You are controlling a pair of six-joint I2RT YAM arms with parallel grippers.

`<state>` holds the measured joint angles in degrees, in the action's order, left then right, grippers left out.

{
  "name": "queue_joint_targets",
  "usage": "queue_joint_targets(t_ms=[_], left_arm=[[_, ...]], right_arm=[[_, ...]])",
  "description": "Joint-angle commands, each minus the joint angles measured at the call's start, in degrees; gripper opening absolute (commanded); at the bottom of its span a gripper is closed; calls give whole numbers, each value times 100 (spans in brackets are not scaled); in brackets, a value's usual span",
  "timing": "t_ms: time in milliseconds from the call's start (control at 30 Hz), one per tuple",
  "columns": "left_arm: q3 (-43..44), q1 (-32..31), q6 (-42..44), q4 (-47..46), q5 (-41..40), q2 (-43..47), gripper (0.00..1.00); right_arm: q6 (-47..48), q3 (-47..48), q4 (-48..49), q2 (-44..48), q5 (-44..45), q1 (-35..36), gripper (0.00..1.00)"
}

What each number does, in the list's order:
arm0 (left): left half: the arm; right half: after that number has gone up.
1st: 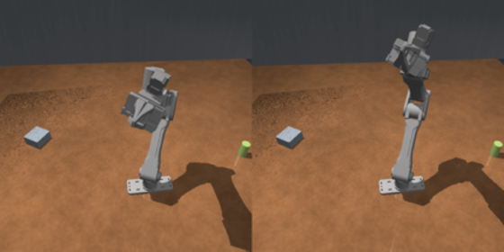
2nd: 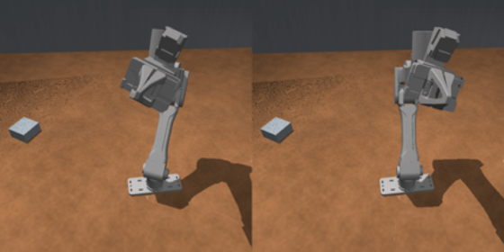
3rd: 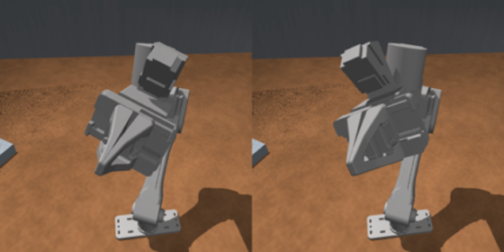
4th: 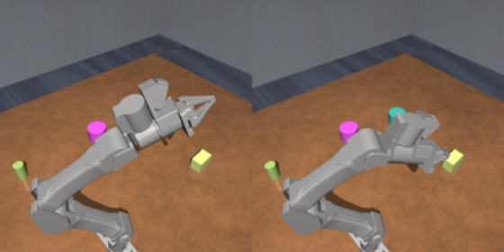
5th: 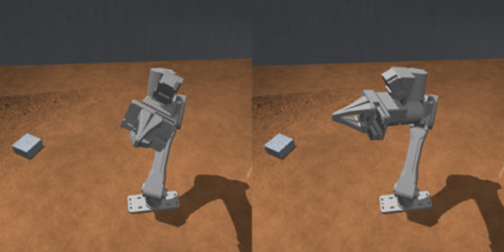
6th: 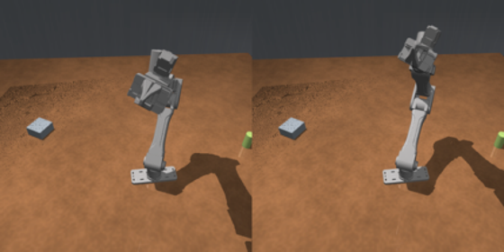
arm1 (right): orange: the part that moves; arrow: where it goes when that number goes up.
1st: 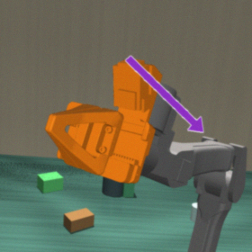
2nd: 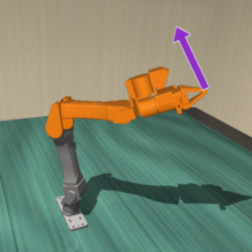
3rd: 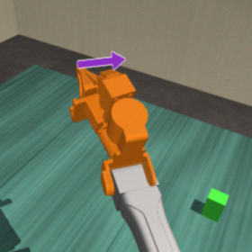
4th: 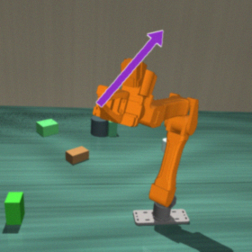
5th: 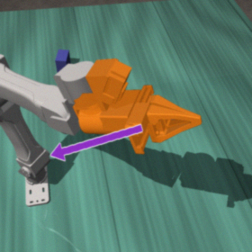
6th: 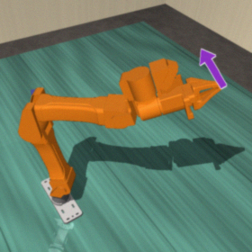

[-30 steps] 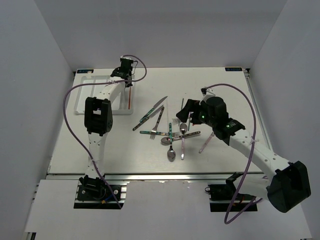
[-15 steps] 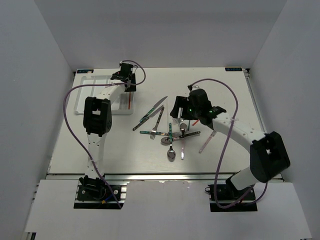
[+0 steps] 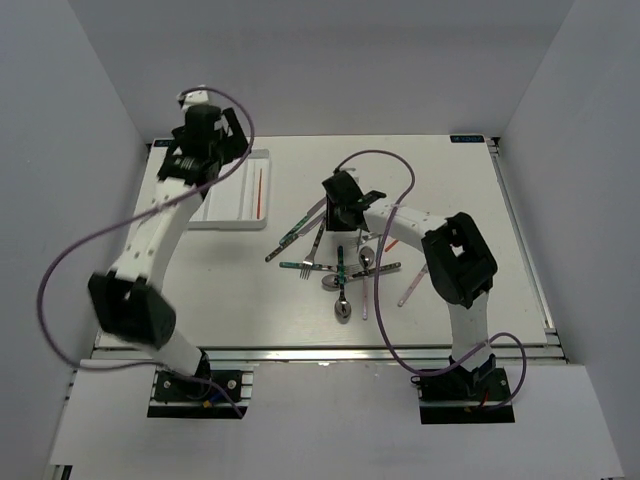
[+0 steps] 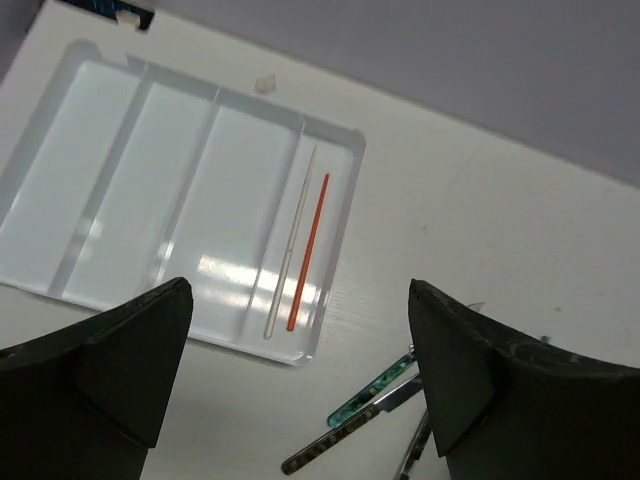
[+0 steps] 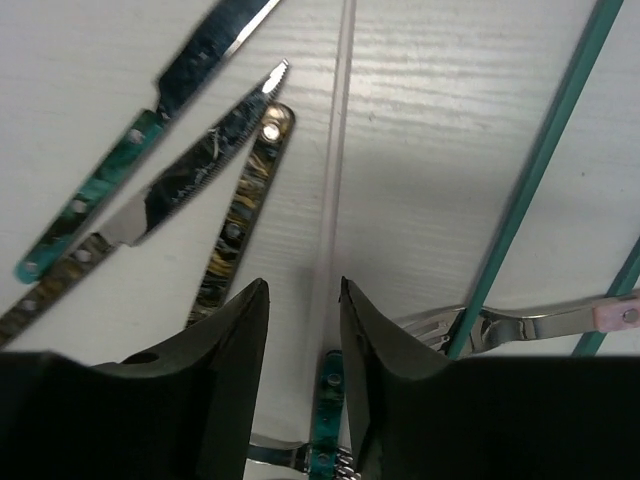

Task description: Sort the eating utensils into containers

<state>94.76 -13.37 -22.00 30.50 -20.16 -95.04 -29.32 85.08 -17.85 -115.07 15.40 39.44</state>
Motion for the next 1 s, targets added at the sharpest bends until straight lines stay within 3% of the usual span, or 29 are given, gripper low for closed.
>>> queue_joint_targets(t_ms=[0,100,333,967], left_arm=[[-1384,-8,-384,-359,196,1693,98],[-1890,-8,-314,-309,380,2418,98],[-2418,-8,2,70,628,2807,98],[-3034,-8,231,70,689,3062,98]], right_arm=[[32,386,-254,-121,429,90,40],[93,509,-307,-367,394,90,38],[120,817,-439,-859,341,90,24],[-144,440,-580,-930,701,99,20]])
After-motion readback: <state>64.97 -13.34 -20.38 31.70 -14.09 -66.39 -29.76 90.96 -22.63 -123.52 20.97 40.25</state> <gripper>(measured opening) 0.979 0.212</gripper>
